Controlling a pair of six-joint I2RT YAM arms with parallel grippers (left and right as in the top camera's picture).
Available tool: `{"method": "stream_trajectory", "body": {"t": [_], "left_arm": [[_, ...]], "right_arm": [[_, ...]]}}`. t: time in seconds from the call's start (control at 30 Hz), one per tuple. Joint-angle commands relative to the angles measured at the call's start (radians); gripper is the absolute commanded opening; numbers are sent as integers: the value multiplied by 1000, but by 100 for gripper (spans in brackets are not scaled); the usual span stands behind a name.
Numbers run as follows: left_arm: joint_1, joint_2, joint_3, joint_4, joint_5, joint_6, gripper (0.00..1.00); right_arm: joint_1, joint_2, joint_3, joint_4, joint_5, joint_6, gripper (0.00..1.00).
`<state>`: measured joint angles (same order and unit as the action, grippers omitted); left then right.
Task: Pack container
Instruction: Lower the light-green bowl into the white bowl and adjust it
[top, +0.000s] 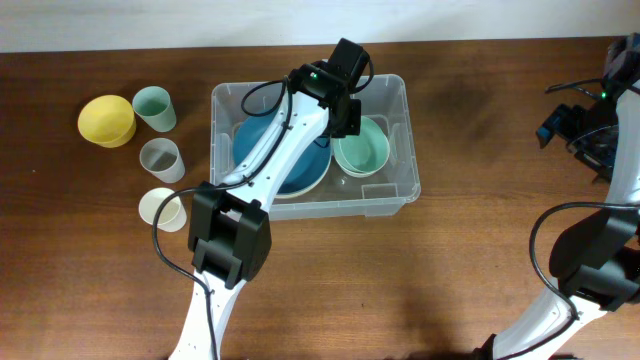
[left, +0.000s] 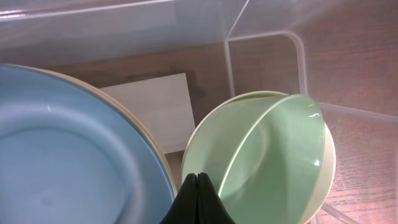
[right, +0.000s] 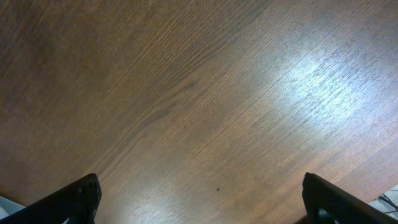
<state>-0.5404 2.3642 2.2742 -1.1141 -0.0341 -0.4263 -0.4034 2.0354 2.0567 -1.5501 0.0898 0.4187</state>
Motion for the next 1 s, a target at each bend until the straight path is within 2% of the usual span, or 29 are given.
{"method": "stream_trajectory", "body": {"t": [0.0, 0.17, 0.3, 0.53, 0.97], "left_arm": [[-7, 12, 14, 5, 8, 25, 0], [-7, 12, 37, 6, 3, 40, 1], [-7, 12, 85, -19, -57, 40, 1], [-10, 12, 98, -92, -21, 39, 0], [-74, 13, 98, -92, -15, 84, 1]], "right_arm": [[-3, 2, -4, -1, 16, 8, 99], [-3, 2, -4, 0, 16, 8, 99], [-3, 2, -4, 0, 16, 8, 99], [-3, 2, -4, 0, 16, 8, 99], [-3, 2, -4, 0, 16, 8, 99]]}}
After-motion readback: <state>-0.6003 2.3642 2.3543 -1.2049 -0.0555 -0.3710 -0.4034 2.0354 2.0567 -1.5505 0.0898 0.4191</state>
